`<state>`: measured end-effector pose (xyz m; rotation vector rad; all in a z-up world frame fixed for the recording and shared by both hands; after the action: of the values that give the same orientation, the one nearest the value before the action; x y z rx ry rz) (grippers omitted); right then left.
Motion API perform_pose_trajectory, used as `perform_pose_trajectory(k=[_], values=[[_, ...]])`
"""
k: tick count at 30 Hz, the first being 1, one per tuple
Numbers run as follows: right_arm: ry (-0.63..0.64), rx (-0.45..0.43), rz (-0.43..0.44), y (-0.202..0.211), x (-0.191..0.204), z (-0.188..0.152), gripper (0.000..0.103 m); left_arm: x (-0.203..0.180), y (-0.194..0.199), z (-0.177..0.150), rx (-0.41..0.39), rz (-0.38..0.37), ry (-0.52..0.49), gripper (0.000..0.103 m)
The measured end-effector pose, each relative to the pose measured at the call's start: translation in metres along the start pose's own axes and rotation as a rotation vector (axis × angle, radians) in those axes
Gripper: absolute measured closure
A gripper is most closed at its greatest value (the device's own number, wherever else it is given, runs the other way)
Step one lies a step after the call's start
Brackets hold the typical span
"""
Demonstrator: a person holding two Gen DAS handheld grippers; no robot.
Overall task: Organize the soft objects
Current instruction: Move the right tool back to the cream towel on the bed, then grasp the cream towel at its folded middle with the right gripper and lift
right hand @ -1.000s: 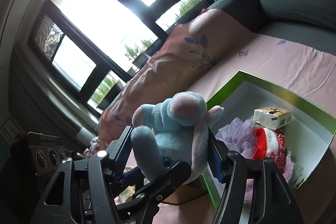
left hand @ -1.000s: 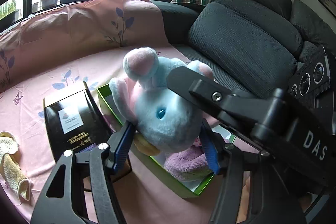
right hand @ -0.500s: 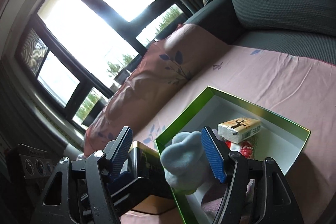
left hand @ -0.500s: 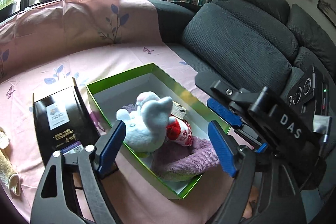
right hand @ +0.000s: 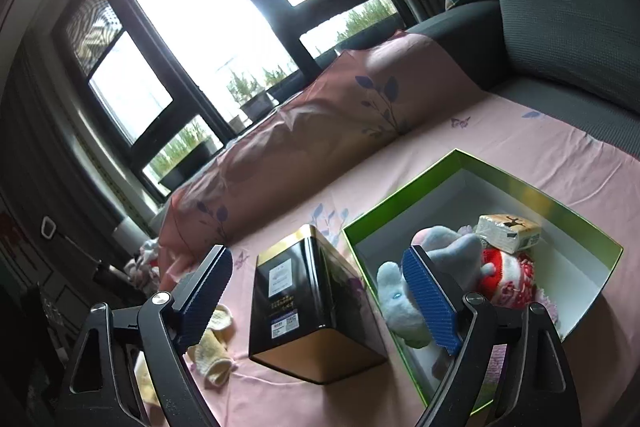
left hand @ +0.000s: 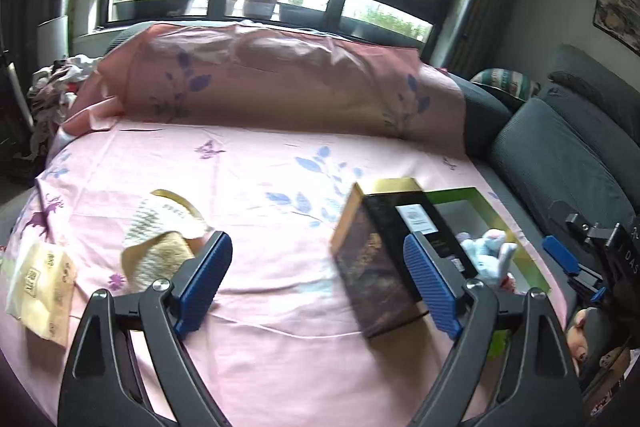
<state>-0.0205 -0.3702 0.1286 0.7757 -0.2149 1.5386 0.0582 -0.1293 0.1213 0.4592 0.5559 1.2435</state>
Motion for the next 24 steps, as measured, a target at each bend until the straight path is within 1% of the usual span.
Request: perform_pose_trajectory(k=[2,4,5,7,10,12,15,17,20,22,24], values=[[0.04,0.026,-0.006,-0.009,0.014,-0.009,0.014,0.037,-0.001,-0.004,-0.002,0.064,0.043,0.016],[0.086,0.063,-0.014,-0.02,0.029,-0.021,0.013,0.073,-0.003,-0.012,0.002,0.091,0.097,0.016],[0.109,0.08,-0.011,-0.025,0.038,-0.027,0.013,0.09,-0.006,-0.019,0.017,0.099,0.13,0.016],[0.143,0.11,0.009,-0.035,0.056,-0.038,0.013,0.125,-0.015,-0.036,0.066,0.13,0.208,0.016],[0.183,0.167,0.066,-0.052,0.084,-0.058,0.013,0.161,-0.03,-0.057,0.102,0.163,0.302,0.016],[0.205,0.224,0.112,-0.069,0.104,-0.076,0.012,0.174,-0.041,-0.069,0.13,0.169,0.334,0.016],[0.239,0.352,0.157,-0.105,0.13,-0.107,0.012,0.181,-0.059,-0.078,0.195,0.17,0.343,0.017],[0.249,0.428,0.179,-0.133,0.145,-0.125,0.012,0.183,-0.065,-0.075,0.192,0.142,0.366,0.017],[0.233,0.534,0.185,-0.182,0.16,-0.148,0.012,0.187,-0.075,-0.075,0.198,0.144,0.41,0.017],[0.24,0.594,0.18,-0.214,0.169,-0.161,0.012,0.185,-0.085,-0.078,0.228,0.141,0.384,0.017],[0.274,0.634,0.165,-0.241,0.18,-0.172,0.012,0.186,-0.092,-0.081,0.241,0.143,0.359,0.018]])
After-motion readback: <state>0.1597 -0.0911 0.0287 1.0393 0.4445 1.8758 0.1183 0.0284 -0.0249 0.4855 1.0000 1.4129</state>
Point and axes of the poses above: each gripper's, at about its wrist camera, not at the fingertips, and y roughly against the way its jaws point, x to its left, z to its top, the point moved 9 cm from there along -y, roughly the way its jaws point, and after that the axes turned 8 degrees about z, right-handed, at the moved point
